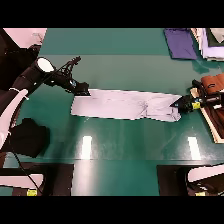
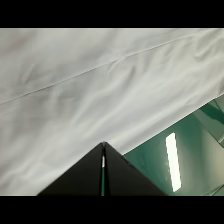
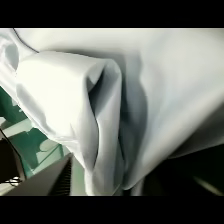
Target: Fold the shirts.
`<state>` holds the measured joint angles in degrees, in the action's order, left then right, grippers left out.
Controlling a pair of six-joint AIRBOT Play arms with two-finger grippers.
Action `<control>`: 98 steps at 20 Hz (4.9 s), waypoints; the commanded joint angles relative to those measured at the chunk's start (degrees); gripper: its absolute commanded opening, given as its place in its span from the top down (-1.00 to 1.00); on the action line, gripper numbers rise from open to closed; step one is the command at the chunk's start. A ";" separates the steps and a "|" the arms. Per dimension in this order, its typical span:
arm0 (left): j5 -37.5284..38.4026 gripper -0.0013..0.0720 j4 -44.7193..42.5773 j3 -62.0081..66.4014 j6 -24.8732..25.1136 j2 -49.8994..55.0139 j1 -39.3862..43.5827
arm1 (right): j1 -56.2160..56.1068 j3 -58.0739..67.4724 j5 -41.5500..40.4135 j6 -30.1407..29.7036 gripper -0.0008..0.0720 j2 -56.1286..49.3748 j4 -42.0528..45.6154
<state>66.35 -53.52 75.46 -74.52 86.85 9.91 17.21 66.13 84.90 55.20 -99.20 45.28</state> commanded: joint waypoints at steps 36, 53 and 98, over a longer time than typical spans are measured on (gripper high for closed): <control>-6.88 0.91 -2.29 28.09 -3.67 27.36 24.68 | -35.52 44.52 11.85 23.43 0.95 6.19 -0.07; 7.96 0.91 -11.13 32.39 -3.04 11.85 -1.29 | -45.24 46.90 5.27 20.76 0.95 1.36 -0.72; -0.20 -0.54 -10.08 6.08 1.11 0.00 1.46 | -43.10 3.98 -28.41 10.12 -0.53 -4.81 -21.97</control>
<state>65.21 -63.37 81.56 -73.82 86.85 11.38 -23.00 66.78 58.72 65.89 -100.07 27.66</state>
